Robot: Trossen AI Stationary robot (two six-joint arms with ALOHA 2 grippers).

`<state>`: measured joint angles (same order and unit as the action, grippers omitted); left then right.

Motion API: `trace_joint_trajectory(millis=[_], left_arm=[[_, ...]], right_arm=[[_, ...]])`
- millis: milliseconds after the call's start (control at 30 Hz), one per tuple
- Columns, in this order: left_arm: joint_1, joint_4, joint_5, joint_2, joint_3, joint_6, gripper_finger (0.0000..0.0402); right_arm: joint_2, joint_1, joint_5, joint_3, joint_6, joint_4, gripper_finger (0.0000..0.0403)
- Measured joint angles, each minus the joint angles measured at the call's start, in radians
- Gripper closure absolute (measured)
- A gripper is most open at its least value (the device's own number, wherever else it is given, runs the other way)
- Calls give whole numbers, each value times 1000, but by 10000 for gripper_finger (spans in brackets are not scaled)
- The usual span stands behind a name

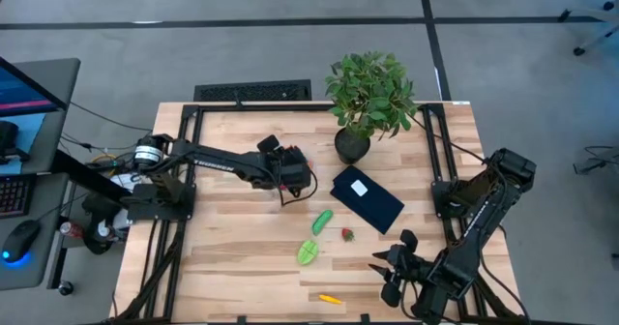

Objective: Pick and placing Produce into tupperware
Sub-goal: Put the pink peach into the transparent bin

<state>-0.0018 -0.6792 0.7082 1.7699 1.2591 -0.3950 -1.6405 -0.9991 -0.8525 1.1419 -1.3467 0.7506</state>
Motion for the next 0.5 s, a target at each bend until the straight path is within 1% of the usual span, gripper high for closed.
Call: trace_joint_trajectory(millis=[233,500], left_arm=[[31,10,-15,0,0,0,265],[34,35,-34,0,0,0,265]], right_arm=[[0,0,-14,0,0,0,275],[0,0,-17,-1,1,5,275]])
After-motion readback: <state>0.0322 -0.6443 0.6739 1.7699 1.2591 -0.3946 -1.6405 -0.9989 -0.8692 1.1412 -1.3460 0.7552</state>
